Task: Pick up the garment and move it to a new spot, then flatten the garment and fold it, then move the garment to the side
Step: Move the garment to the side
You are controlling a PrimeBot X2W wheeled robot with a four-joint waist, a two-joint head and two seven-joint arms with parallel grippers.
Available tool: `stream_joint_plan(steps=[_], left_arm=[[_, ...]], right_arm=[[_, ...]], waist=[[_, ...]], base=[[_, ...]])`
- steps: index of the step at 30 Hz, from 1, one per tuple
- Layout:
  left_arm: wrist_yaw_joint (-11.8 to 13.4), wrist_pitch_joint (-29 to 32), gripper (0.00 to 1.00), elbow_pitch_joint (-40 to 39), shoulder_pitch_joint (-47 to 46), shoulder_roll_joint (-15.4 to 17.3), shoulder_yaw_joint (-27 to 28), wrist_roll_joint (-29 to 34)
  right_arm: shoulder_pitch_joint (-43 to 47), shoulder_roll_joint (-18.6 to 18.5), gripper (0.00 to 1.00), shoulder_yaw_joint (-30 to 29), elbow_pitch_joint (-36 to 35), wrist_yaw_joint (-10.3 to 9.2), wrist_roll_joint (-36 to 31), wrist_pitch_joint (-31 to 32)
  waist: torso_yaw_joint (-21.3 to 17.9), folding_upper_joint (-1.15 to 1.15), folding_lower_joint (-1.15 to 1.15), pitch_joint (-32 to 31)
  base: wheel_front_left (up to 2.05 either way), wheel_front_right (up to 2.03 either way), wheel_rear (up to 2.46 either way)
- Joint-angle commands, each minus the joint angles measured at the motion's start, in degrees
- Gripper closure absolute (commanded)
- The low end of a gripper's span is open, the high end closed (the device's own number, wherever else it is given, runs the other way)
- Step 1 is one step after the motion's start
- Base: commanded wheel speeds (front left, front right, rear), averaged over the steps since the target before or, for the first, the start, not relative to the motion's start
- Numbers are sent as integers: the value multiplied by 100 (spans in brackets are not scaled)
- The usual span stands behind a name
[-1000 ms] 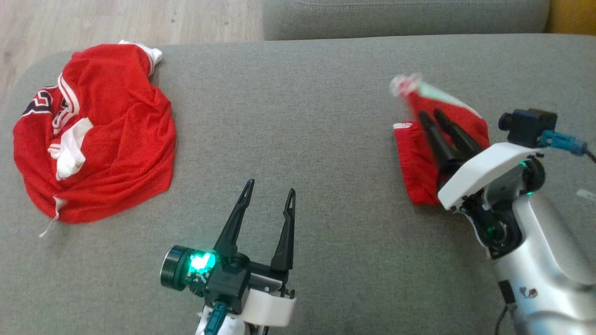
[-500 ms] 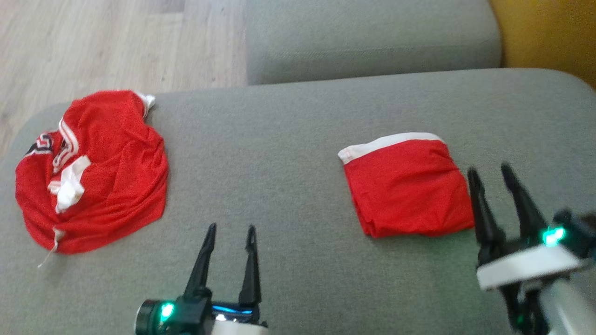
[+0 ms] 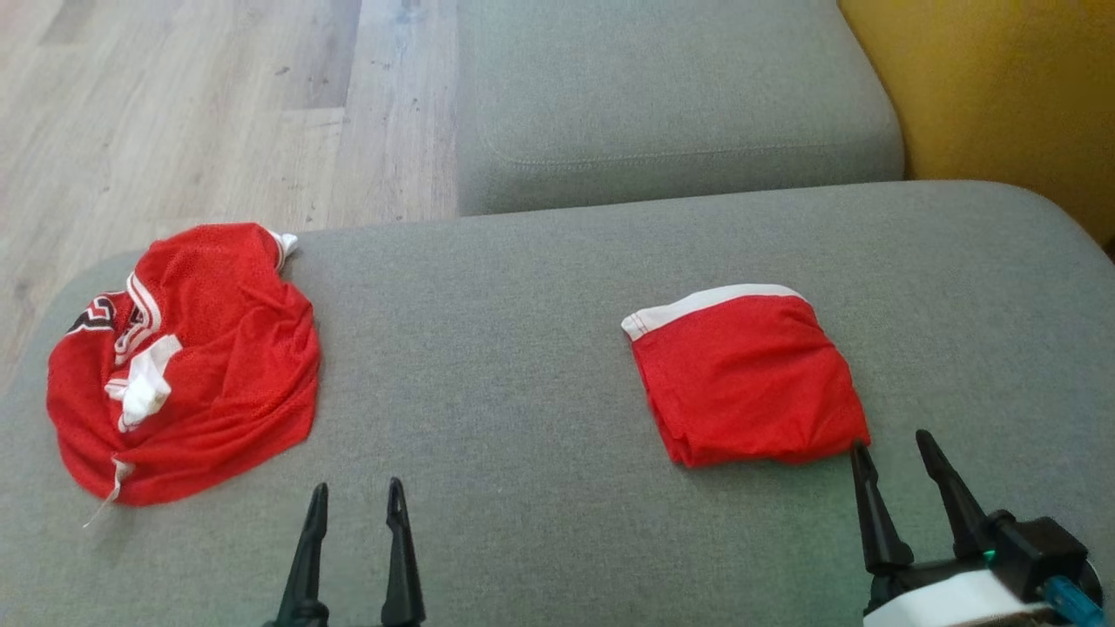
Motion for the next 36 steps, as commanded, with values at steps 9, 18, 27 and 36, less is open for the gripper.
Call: stream_joint_plan(steps=[9,18,27,36], left_arm=[[9,-29,0,-129,-196,-35,307,60],[28,-29,0,-37,-204,-35,329,144],[7,-29,0,15,-210,-36,341,216],[-31,-29,0,85,-222,-36,340,251]], right_arm=[[-45,78,0,-42,-258,37,-268,-76],[-41,115,0,-47,-281,37,-306,-76],[-34,130,0,-52,-298,37,-341,-76],[6,114,0,-78,-286,37,-424,-76]], waist=[[45,0,1,-18],[49,0,1,8],[85,0,1,4],[142,0,1,13]], base=[[0,0,0],[0,0,0],[0,0,0],[0,0,0]])
